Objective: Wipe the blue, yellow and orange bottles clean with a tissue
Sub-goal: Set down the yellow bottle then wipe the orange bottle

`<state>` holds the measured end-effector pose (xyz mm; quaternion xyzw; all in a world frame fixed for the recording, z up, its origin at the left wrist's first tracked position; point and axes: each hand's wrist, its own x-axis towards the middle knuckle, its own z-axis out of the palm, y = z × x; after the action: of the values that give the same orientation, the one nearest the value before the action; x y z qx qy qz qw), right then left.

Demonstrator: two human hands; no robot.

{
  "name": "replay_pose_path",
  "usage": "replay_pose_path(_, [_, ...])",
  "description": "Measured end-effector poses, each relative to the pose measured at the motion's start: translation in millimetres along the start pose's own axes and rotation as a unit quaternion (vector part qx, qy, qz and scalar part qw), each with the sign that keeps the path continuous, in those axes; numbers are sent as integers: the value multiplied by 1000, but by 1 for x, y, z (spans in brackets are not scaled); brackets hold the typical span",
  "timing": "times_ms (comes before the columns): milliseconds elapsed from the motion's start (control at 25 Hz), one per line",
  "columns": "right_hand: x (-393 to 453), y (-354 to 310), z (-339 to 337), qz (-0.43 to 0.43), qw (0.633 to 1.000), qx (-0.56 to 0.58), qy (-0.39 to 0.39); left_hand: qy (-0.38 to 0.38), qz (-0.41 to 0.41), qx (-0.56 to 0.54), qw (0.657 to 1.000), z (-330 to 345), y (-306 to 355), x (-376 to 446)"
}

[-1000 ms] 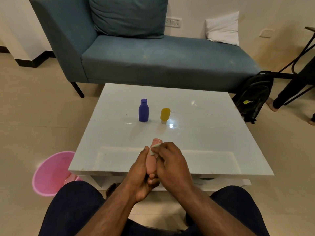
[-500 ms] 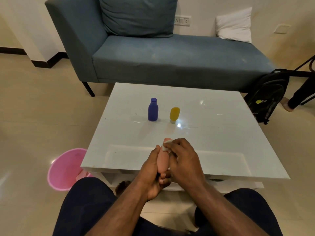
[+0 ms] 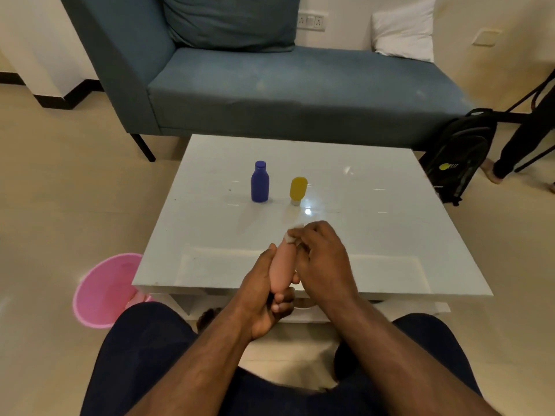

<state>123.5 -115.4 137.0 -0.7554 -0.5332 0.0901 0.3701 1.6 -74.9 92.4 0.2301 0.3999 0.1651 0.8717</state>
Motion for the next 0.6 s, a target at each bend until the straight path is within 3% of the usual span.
replay_pose_path(160, [-26, -15, 3, -13, 997, 36, -63, -16, 18, -19, 1000, 2, 2, 0])
replay_pose_path(360, [2, 0, -1, -5, 1000, -24, -17, -2, -9, -1, 1000, 2, 2, 2])
replay_pose_path(520, [-23, -17, -2, -38, 996, -10, -81, -8, 3, -26, 1000, 1, 2, 1])
replay_pose_path(600, [-11, -6, -1, -21, 998, -2, -61, -4, -1, -23, 1000, 0, 2, 2])
